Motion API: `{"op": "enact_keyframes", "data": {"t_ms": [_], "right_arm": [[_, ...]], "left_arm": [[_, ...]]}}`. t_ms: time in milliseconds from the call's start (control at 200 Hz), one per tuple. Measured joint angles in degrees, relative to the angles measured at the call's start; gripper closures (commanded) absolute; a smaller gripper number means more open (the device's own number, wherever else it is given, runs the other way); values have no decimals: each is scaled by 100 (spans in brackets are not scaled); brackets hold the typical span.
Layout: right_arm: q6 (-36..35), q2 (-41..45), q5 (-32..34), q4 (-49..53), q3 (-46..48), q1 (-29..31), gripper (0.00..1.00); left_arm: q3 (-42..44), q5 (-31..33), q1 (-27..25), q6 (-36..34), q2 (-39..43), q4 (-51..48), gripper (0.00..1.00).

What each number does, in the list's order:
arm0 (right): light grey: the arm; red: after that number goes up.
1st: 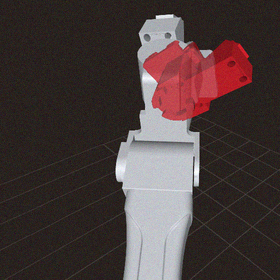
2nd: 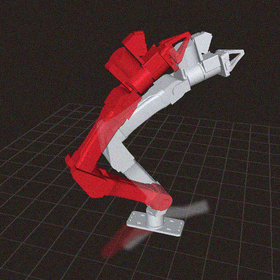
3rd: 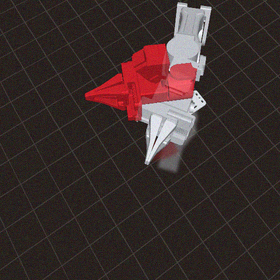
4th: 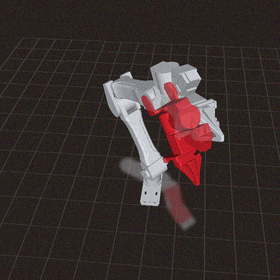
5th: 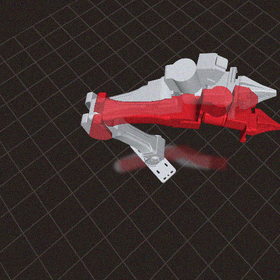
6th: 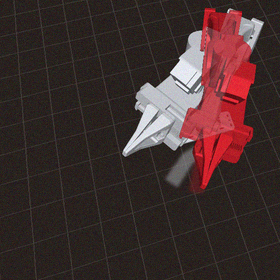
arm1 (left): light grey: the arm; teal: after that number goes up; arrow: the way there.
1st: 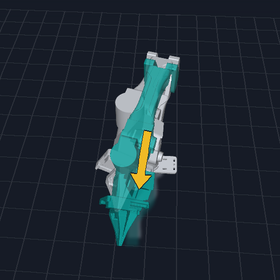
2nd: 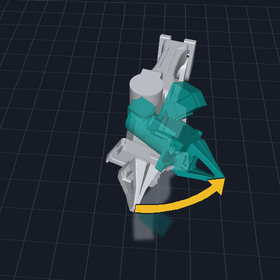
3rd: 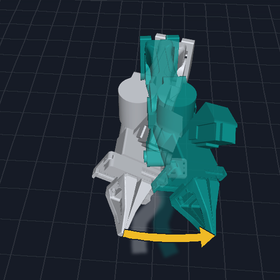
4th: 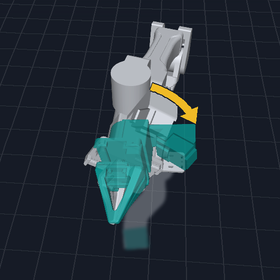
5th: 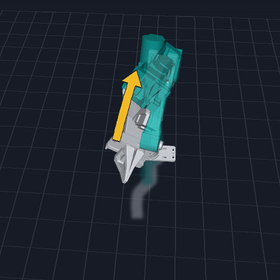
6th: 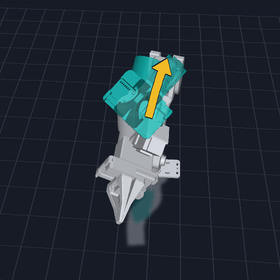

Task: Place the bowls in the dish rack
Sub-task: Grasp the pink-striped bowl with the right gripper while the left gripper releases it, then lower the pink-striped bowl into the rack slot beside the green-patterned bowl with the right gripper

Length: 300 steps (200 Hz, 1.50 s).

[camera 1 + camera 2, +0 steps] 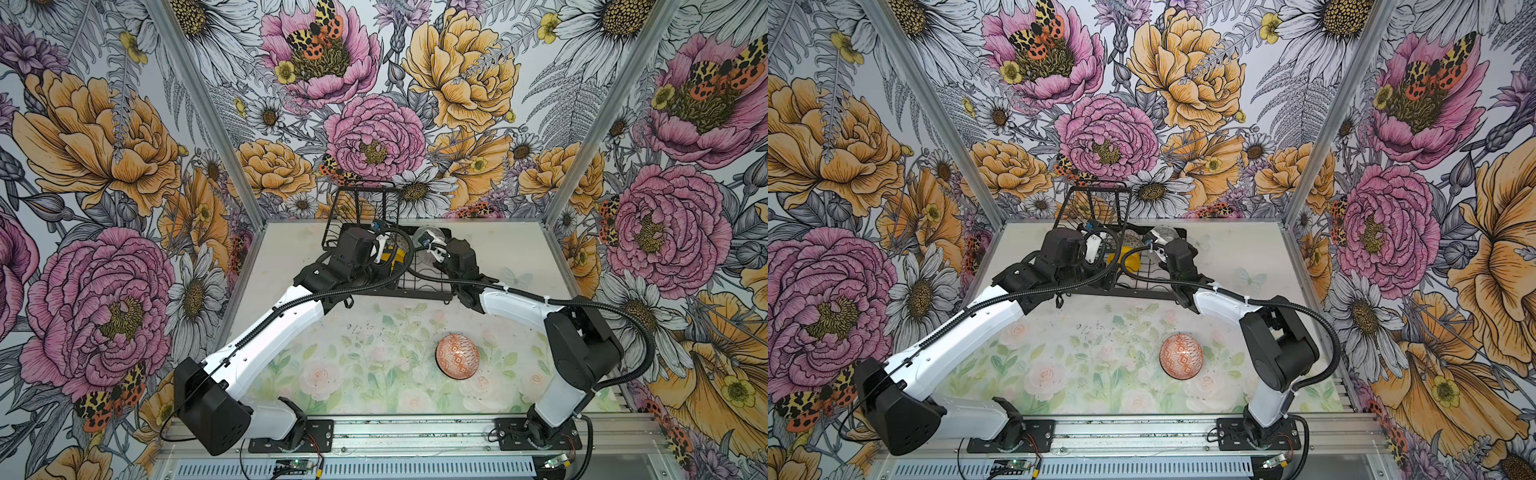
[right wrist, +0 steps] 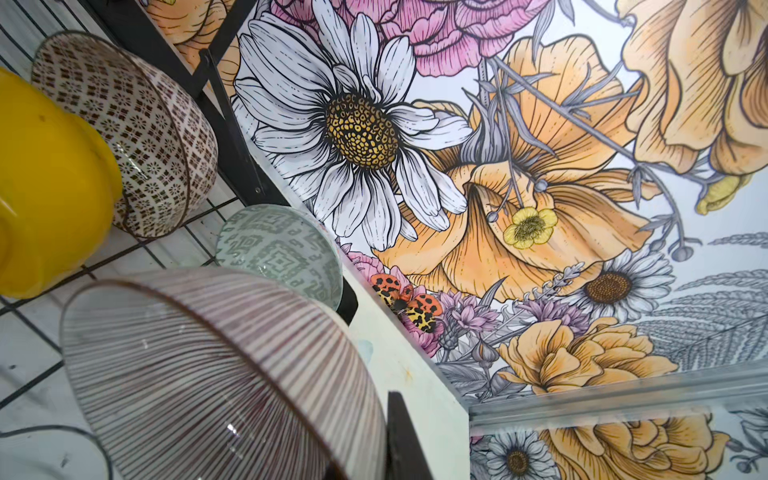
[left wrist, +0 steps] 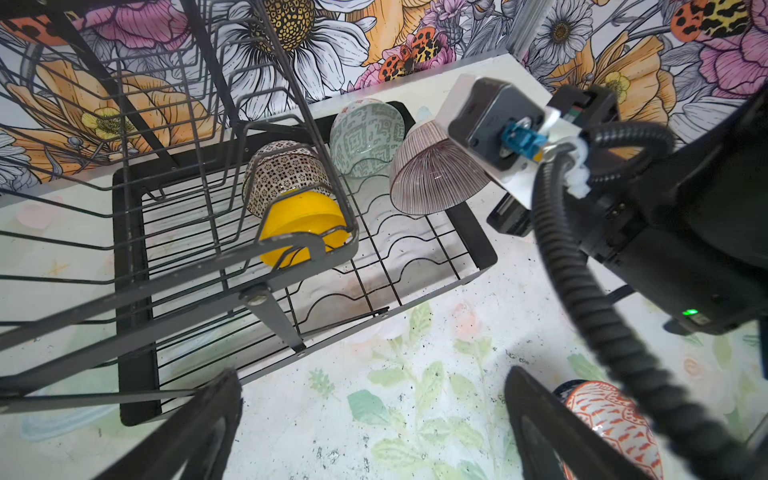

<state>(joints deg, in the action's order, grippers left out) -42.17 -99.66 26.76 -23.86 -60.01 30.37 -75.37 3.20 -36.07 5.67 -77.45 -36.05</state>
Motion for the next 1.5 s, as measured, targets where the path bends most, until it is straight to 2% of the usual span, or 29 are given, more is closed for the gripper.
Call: {"op": "enact_keyframes", "data": {"t_ms": [275, 460, 951, 1501], "right_arm": [[-1202, -688, -72, -1692, 72, -142, 100], [-1676, -1051, -227, -2262, 72, -186, 100], [-2096, -1711, -437, -2745, 35, -234, 100], [-2588, -2260, -442, -3178, -420, -256, 100]], "left_arm": [[0, 0, -7, 33, 0, -22, 1], [9, -2, -31, 55, 2, -50, 1], [243, -2, -92, 144, 39, -72, 1], [457, -13, -74, 144, 96, -57, 1]]}}
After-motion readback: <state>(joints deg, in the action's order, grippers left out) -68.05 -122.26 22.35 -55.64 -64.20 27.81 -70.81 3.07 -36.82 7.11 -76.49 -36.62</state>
